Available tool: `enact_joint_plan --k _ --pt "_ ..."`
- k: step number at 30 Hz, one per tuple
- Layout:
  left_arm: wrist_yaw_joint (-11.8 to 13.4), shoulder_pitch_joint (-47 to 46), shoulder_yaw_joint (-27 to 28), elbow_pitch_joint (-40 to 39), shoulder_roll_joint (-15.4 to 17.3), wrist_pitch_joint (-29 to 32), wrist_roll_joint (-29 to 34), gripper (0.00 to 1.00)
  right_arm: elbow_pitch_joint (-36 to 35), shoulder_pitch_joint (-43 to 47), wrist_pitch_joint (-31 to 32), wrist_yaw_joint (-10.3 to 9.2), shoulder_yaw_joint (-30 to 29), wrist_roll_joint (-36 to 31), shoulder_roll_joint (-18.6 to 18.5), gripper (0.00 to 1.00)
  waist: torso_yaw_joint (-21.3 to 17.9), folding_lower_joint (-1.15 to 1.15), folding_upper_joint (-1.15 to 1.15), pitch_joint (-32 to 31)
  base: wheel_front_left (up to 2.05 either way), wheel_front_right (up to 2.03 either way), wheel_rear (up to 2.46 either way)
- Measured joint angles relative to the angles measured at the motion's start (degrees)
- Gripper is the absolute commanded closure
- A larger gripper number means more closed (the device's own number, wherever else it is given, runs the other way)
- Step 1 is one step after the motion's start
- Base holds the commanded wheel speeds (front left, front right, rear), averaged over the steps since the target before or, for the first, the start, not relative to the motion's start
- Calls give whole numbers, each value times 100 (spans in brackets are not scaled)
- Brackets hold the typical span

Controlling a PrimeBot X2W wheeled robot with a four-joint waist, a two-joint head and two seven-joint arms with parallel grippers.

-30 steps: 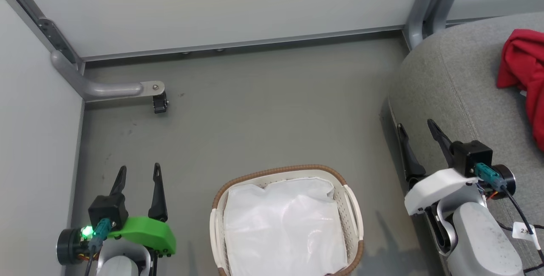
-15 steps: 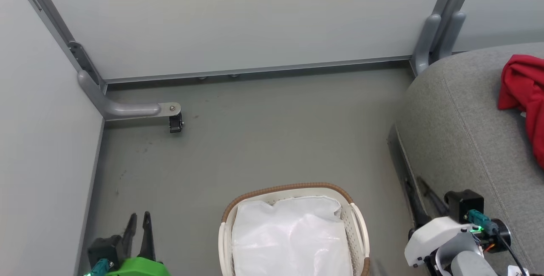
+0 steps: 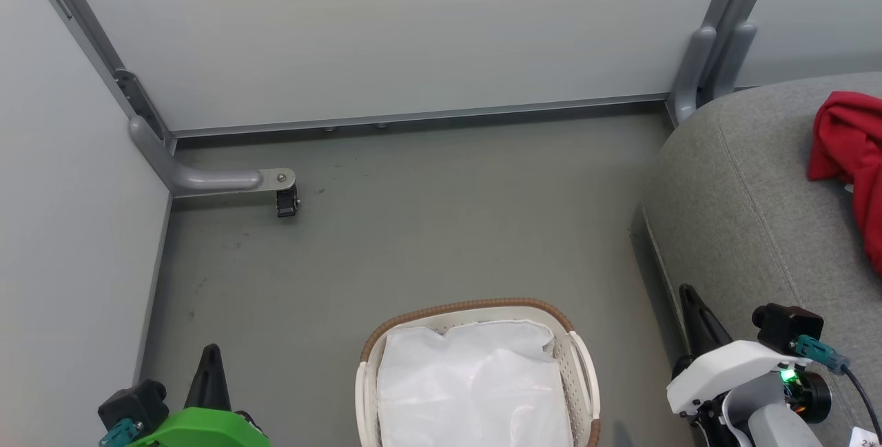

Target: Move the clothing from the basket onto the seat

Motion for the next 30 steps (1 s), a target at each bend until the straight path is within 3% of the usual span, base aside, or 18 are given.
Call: enact_joint_plan --k 30 --pt "-99 -64 171 -492 1 644 -2569 100 -547 131 648 0 -180 2632 -9 100 47 0 0 -69 0 0 0"
